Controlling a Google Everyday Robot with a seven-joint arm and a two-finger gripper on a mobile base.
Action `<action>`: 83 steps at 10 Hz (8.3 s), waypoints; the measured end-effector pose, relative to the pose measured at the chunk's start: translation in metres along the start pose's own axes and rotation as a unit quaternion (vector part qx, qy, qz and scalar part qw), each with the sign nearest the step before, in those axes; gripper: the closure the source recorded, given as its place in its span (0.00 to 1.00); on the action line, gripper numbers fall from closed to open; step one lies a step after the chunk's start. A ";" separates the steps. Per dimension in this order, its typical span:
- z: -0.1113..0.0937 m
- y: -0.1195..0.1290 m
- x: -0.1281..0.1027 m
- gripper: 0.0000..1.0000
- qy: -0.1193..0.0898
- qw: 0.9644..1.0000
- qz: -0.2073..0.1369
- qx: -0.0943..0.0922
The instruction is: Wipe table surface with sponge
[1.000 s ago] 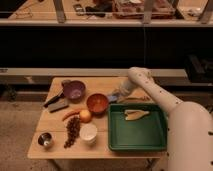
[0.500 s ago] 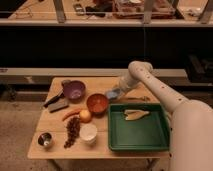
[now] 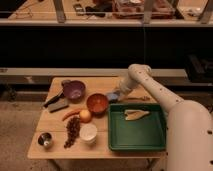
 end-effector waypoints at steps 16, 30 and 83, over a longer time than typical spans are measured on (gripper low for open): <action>0.037 -0.038 -0.026 1.00 -0.038 0.998 -0.041 -0.009; -0.035 0.045 0.034 1.00 -0.004 1.000 -0.006 0.009; -0.003 -0.028 0.036 1.00 -0.004 0.999 -0.032 -0.011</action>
